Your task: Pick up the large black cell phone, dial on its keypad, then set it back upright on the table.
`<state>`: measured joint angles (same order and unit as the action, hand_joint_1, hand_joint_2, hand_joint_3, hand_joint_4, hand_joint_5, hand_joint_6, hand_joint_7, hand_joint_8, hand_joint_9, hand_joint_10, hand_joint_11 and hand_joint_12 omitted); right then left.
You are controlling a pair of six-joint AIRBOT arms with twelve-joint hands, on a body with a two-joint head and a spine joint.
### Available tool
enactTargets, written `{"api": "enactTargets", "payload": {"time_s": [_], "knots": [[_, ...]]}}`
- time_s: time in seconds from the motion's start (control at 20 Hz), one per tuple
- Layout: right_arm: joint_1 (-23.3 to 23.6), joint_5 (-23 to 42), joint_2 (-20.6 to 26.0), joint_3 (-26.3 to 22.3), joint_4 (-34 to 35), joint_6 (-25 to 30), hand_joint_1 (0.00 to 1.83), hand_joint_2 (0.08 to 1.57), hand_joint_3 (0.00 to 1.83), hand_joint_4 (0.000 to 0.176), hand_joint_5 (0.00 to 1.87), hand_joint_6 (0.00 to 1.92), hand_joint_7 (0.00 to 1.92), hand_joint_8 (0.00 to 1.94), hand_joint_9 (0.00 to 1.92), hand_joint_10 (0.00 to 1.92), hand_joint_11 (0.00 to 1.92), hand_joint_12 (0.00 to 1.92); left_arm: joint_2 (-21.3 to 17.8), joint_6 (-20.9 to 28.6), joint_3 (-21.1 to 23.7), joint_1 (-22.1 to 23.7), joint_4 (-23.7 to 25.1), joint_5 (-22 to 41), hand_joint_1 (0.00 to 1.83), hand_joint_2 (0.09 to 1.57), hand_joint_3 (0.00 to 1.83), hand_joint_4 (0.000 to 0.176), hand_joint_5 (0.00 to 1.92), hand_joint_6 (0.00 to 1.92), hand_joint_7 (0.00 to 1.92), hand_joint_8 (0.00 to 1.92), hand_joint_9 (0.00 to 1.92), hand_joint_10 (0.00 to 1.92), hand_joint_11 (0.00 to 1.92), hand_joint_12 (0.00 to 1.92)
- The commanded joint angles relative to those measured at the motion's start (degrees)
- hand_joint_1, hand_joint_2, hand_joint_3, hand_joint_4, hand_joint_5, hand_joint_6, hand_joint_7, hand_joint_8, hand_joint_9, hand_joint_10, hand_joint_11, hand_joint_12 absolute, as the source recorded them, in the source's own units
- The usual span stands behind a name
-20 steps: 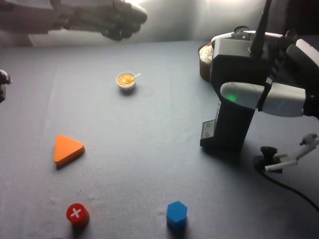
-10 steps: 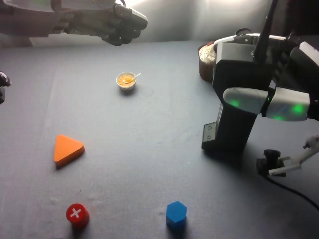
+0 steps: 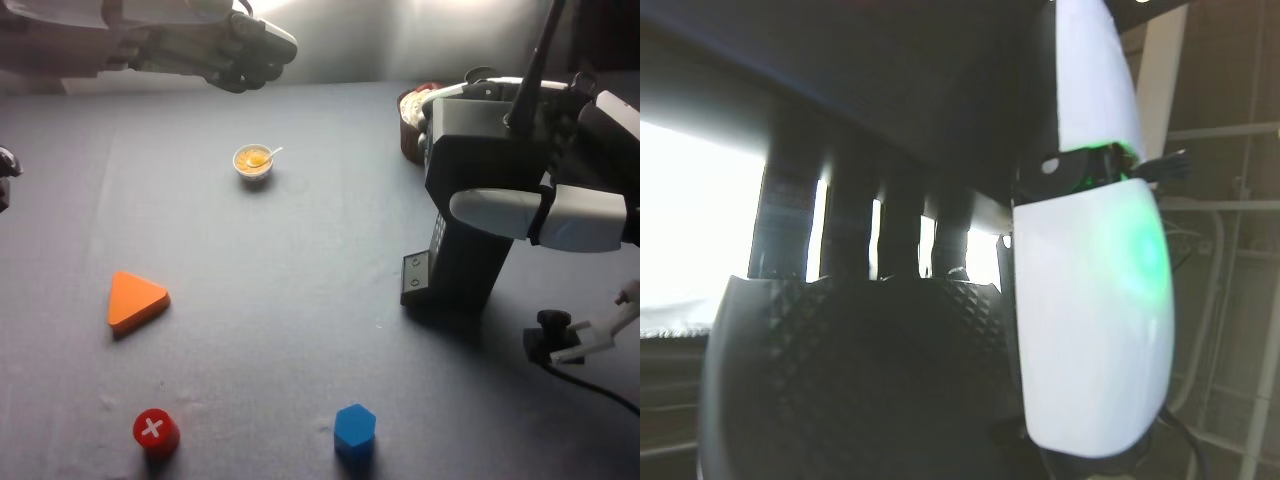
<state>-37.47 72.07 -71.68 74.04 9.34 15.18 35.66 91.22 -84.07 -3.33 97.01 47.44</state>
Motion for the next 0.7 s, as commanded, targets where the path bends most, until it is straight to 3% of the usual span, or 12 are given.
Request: {"api": "enactTargets", "payload": {"time_s": [0.0, 0.2, 0.4, 0.45, 0.5, 0.65], "knots": [[0.09, 7.41, 0.66, 0.39, 0.20, 0.98, 1.01, 1.08, 0.00, 0.000, 0.77, 0.05, 0.79, 0.01, 0.80, 0.09, 0.43, 1.06, -0.63, 0.55, 0.35, 1.36, -5.06, 0.62, 0.02, 1.20, 0.00, 0.000, 0.28, 0.00, 0.29, 0.00, 0.23, 0.00, 0.00, 0.43], [0.09, 7.43, 0.63, 0.42, 0.20, 0.97, 0.89, 1.02, 0.00, 0.000, 0.59, 0.00, 0.60, 0.00, 0.59, 0.00, 0.19, 1.06, -0.62, 0.56, 2.23, 1.32, -5.72, 0.61, 0.04, 1.19, 0.00, 0.000, 0.32, 0.00, 0.33, 0.00, 0.27, 0.01, 0.00, 0.55], [0.09, 7.44, 0.54, 0.71, 0.20, 0.97, 0.80, 1.00, 0.00, 0.000, 0.47, 0.00, 0.44, 0.00, 0.40, 0.00, 0.01, 1.03, -0.49, 0.77, 3.10, 1.32, -7.33, 0.63, 0.01, 1.20, 0.00, 0.000, 0.28, 0.00, 0.30, 0.00, 0.25, 0.00, 0.00, 0.50], [0.09, 7.44, 0.53, 0.73, 0.22, 0.97, 0.76, 1.01, 0.00, 0.007, 0.42, 0.00, 0.39, 0.00, 0.36, 0.00, 0.00, 1.00, -0.48, 0.77, 3.10, 1.32, -7.33, 0.63, 0.00, 1.20, 0.00, 0.000, 0.28, 0.00, 0.30, 0.00, 0.24, 0.00, 0.00, 0.49], [0.11, 7.46, 0.48, 0.78, 0.29, 0.97, 0.78, 1.00, 0.00, 0.000, 0.41, 0.00, 0.38, 0.00, 0.35, 0.00, 0.00, 1.00, -0.49, 0.78, 3.09, 1.31, -7.33, 0.63, 0.01, 1.20, 0.00, 0.000, 0.28, 0.00, 0.30, 0.00, 0.25, 0.00, 0.00, 0.49], [0.12, 7.46, 0.48, 0.81, 0.30, 0.97, 0.69, 0.98, 0.00, 0.016, 0.29, 0.00, 0.26, 0.00, 0.26, 0.00, 0.00, 0.80, -0.48, 0.78, 3.09, 1.31, -7.33, 0.62, 0.02, 1.20, 0.00, 0.000, 0.28, 0.00, 0.30, 0.00, 0.23, 0.00, 0.00, 0.46]]}}
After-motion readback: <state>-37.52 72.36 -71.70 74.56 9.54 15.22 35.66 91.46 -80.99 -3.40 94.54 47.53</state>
